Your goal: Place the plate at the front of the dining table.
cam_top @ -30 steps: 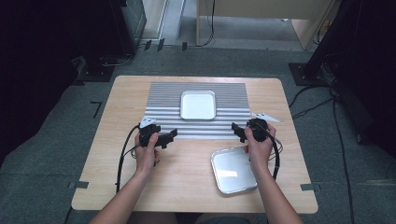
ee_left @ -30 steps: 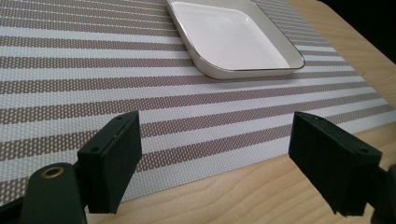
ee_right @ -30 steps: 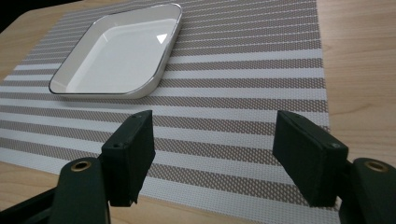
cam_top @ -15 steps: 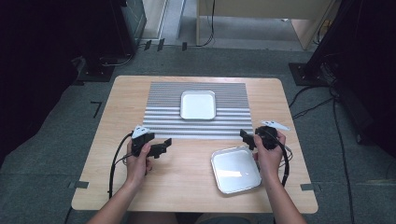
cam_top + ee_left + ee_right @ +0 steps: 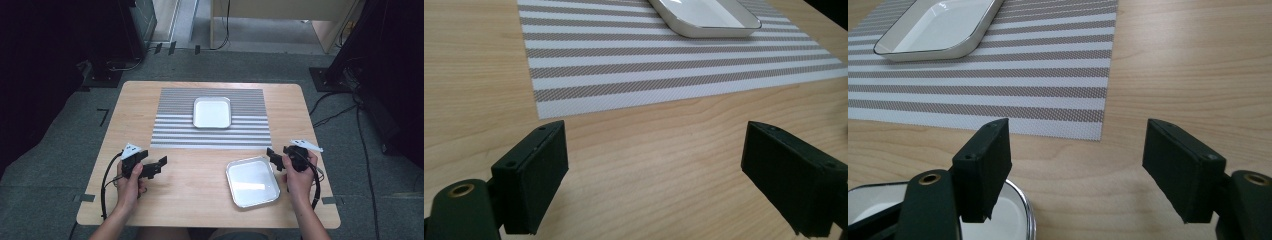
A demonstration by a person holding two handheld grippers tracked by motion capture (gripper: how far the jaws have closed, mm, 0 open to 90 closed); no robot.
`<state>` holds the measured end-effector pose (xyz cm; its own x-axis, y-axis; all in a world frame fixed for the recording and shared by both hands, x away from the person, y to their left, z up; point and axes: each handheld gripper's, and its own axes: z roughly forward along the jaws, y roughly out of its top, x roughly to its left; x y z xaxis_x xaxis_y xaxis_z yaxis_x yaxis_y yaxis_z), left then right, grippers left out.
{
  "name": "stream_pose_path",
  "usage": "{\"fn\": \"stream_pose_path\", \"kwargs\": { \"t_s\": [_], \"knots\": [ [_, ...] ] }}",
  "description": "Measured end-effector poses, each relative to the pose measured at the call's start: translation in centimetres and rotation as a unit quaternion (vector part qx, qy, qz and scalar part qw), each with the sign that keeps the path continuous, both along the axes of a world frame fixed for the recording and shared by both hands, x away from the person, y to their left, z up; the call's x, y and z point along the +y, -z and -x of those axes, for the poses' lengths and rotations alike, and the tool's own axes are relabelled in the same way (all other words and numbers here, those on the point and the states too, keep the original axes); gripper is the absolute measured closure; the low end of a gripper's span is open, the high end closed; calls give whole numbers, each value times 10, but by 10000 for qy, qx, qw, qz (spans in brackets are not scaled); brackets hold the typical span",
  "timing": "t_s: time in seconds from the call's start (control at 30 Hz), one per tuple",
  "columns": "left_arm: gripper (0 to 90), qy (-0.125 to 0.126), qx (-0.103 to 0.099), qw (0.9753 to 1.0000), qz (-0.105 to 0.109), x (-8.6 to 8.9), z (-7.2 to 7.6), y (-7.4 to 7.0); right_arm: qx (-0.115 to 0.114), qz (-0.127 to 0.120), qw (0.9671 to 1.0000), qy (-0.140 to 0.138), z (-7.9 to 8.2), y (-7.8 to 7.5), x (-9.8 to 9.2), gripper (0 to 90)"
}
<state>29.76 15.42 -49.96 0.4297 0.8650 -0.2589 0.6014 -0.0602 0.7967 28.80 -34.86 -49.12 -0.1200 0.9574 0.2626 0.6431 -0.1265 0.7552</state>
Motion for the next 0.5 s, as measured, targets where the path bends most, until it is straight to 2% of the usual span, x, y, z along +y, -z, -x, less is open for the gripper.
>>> {"fn": "stream_pose_path", "kwargs": {
  "t_s": [0.3,0.5],
  "knots": [
    [111,-82,39,9999,-77,21,16,6,-78,24,10000,34,22,0,-14,274],
    [111,-284,107,9995,-66,39,27,11,-25,95,9999,92,40,5,-28,269]
  ]
}}
